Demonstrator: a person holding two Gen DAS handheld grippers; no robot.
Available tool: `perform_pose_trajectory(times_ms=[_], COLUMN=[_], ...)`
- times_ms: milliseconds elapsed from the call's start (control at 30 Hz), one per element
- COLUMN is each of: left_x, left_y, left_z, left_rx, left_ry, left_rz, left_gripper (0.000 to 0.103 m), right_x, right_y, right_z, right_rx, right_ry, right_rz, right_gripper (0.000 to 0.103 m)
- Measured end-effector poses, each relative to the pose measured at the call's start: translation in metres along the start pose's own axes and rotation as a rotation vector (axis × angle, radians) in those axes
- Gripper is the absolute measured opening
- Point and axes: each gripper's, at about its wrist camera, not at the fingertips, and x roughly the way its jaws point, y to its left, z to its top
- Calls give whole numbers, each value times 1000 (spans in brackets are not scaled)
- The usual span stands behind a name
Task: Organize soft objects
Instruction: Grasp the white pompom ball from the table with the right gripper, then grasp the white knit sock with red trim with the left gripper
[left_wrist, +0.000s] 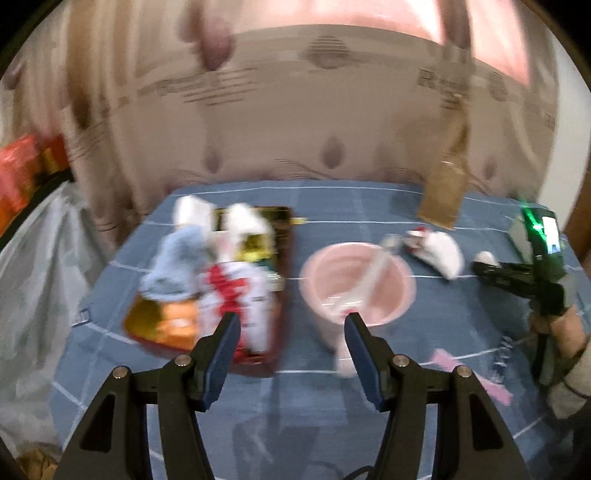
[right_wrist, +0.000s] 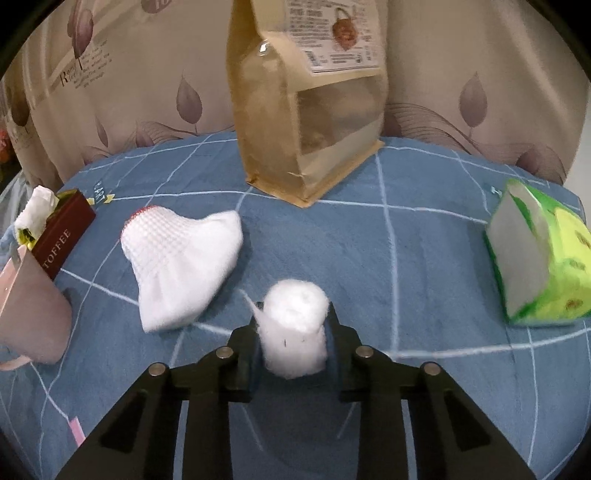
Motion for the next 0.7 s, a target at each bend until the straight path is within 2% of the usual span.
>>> perform_pose_trajectory(times_ms=[167,367,700], left_x=[14,34,68], left_y=[-48,-88,-130], left_z=[9,22,49], left_rx=[32,55,66], left_ry=[38,67,106], left_rz=[-118,-185,-206], left_gripper=[60,60,60], right_x=[-14,-28,-34], right_y=[-17,-31,-38], right_z=[-15,-30,-38], right_rx=[15,13,14], right_ry=[0,1,0], right_rz=[-10,-39,-44], right_gripper=[25,25,25])
